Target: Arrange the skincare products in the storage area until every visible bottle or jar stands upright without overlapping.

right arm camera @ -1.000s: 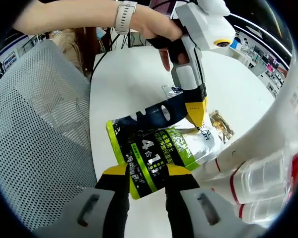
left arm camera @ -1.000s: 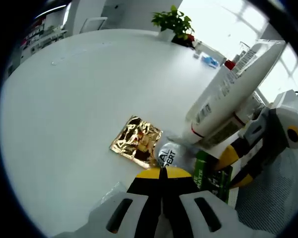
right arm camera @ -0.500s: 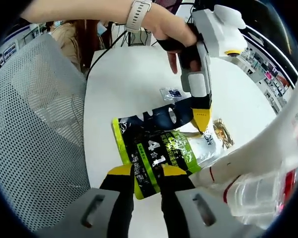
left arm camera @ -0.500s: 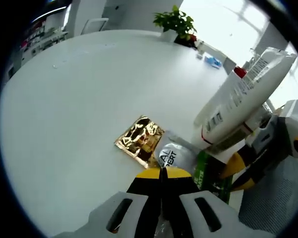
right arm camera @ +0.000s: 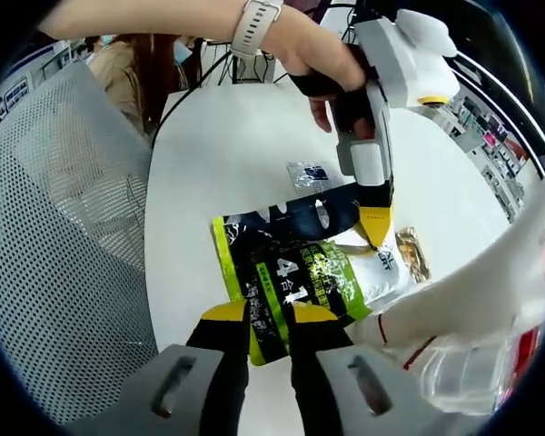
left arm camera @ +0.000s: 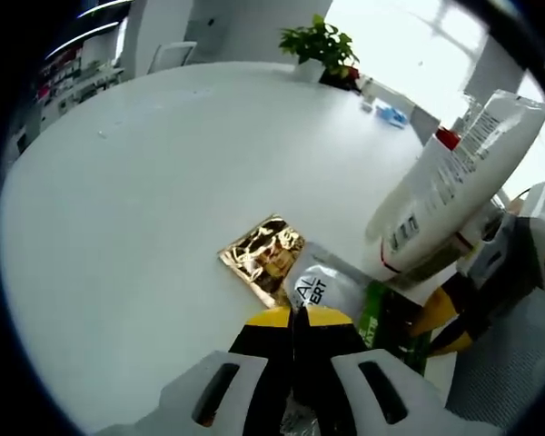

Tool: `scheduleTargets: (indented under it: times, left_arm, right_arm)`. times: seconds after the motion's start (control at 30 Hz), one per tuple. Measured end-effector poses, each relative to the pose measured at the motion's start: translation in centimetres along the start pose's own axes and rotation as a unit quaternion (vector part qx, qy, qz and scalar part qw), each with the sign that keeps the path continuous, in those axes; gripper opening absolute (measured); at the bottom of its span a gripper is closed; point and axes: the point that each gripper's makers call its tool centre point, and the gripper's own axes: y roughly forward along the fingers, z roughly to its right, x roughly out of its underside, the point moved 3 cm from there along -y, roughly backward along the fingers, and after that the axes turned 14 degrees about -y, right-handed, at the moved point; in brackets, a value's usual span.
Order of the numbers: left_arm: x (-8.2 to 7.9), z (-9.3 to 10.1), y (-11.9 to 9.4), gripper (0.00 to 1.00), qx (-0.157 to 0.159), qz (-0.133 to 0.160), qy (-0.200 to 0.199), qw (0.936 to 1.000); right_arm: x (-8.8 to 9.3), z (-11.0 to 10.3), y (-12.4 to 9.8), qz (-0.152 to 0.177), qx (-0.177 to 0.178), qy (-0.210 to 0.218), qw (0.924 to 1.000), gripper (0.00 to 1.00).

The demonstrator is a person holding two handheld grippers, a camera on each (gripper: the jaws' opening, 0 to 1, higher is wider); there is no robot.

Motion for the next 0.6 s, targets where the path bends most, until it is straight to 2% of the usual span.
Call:
scheduleTargets:
  times: [0.17, 0.27, 0.37, 0.47, 0.6]
  left_arm:
    - [-0.9, -0.4, -0.5, 0.02, -0.016, 0.028, 0.016, 0.9993]
    - [-1.9, -0.9, -1.5, 0.02, -0.043, 0.053, 0.045, 0.9967]
    - [-2.3, -0.8, -2.7, 0.05, -0.049, 0.07, 0.045, 0.9953]
    - [-1.9, -0.4, -3.6, 0.06, -0.048, 0.072, 0.045, 0.9953]
    - [-0.3, 0.1, -4.0, 0.07, -0.048, 0.054, 0.045, 0.9964]
  right_arm:
    - [0.0, 0.0, 0.0, 0.0, -0.002, 0.004, 1.0, 0.17]
    - [0.0, 0.0, 0.0, 0.0, -0.002, 0.005, 1.0, 0.17]
    - [0.0, 0.0, 0.0, 0.0, 0.0, 0.005, 1.0, 0.17]
    - [0.0, 0.0, 0.0, 0.0, 0.0, 0.006, 1.0, 0.17]
    - [0.0, 0.0, 0.0, 0.001, 0.0, 0.005, 1.0, 0.17]
